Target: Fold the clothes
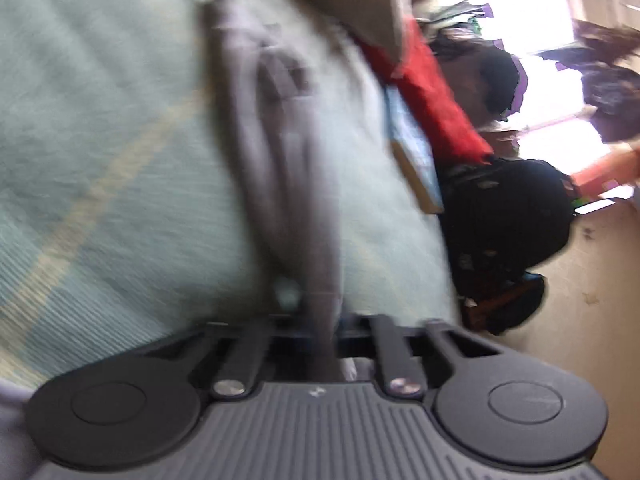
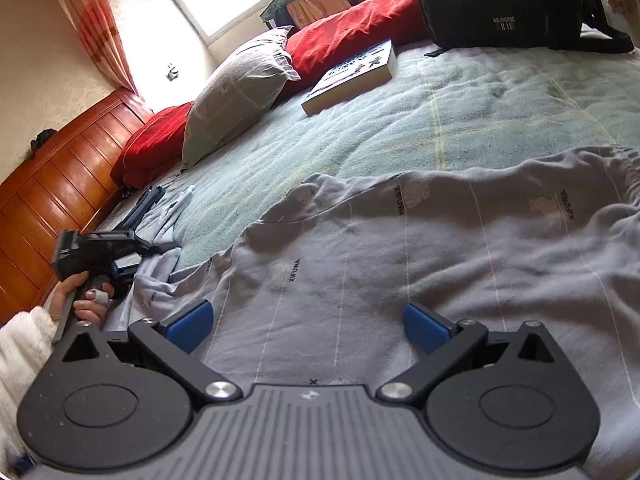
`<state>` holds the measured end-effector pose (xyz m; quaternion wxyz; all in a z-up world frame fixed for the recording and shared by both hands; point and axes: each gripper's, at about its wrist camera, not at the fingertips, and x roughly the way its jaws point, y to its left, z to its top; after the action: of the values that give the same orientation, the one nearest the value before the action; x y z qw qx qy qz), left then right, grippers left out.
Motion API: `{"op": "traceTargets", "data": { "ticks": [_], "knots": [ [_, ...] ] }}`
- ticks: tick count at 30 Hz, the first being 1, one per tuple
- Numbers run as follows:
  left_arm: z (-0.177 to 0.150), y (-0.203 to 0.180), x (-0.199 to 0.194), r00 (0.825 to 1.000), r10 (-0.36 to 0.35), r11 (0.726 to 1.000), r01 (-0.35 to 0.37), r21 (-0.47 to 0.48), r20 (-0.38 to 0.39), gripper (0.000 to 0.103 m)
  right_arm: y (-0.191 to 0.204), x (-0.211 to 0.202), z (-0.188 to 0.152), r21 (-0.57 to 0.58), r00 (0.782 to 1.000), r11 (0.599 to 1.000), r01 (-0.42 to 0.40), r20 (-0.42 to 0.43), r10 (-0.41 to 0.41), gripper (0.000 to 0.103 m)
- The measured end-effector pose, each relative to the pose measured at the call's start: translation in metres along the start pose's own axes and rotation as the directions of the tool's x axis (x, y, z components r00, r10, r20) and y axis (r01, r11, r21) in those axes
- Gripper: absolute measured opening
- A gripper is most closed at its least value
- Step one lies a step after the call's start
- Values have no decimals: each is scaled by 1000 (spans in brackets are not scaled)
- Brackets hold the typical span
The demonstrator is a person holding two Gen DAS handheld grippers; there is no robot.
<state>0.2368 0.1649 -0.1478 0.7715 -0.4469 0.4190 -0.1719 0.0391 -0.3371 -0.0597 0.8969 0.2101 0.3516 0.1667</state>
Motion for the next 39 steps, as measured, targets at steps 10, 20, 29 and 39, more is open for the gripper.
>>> {"op": "traceTargets", "data": {
  "ticks": [10, 20, 29, 39],
  "knots": [
    [-13, -81, -32, 989, 69, 970, -97, 222, 133, 6, 2, -2, -4, -29, 1000, 1000, 11, 1, -10, 103],
    [-65, -123, -125, 899, 154, 835, -341, 433, 410, 6, 4, -5, -9, -58, 1000, 998, 16, 9, -16, 103],
    [-101, -78, -155, 864, 211, 840, -400, 367, 458, 6, 12, -6, -14, -104, 998, 993, 55, 10, -54, 103],
    [-127, -28, -175, 841, 273, 856, -434, 281, 468, 6, 24, -3, -10, -169, 994, 981, 100, -20, -105, 103]
  ]
}}
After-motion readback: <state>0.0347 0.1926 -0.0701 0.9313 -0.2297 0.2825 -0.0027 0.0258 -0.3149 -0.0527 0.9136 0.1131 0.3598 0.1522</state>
